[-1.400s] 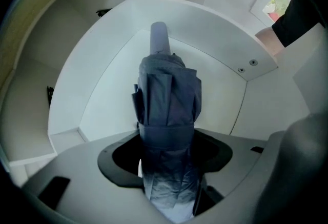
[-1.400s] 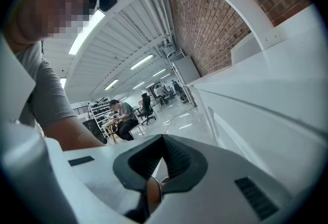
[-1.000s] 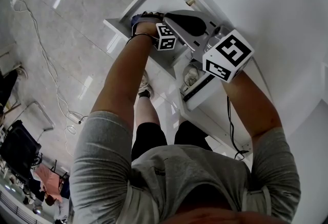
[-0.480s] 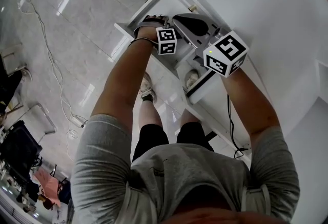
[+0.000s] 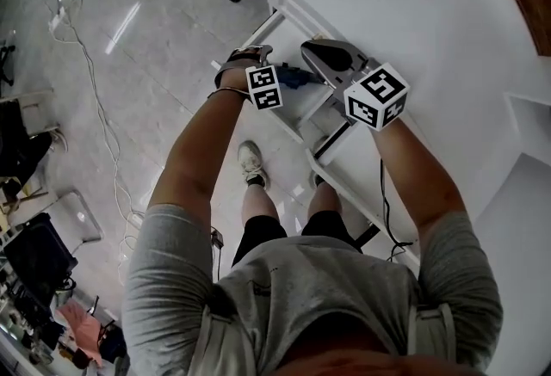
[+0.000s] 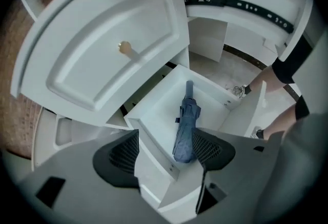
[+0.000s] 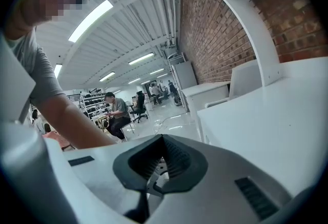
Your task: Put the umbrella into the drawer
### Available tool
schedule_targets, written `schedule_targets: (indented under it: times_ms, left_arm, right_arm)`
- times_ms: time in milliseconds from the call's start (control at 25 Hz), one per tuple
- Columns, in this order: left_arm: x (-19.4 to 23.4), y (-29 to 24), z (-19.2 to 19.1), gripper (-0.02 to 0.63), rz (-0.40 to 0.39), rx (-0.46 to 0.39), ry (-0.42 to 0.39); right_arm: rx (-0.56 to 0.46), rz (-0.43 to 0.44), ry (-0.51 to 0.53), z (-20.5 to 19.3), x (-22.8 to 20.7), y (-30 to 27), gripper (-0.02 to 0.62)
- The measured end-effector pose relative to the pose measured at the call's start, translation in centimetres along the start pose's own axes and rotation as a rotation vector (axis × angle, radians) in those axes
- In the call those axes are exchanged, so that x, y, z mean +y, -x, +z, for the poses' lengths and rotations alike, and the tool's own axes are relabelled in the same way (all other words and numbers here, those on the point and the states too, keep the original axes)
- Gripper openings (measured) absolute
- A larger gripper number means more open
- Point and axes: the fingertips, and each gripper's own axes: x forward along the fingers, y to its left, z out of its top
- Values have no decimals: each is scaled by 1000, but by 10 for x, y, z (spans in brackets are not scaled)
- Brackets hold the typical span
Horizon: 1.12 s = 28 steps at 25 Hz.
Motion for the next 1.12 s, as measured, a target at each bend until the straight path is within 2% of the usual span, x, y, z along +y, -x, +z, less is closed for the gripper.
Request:
schedule_targets:
  times_ms: [280, 520, 1120]
  left_arm:
    - [13, 73, -10, 313, 52, -16, 11]
    - [21, 121, -10, 310, 91, -30, 12]
    - [50, 264, 3, 249, 201, -167, 70]
  right_arm:
    - [-2, -46, 25, 32, 12, 31, 8]
    - [2, -50, 29, 50, 24, 44, 8]
    - [-6, -54, 102, 117, 64, 76, 8]
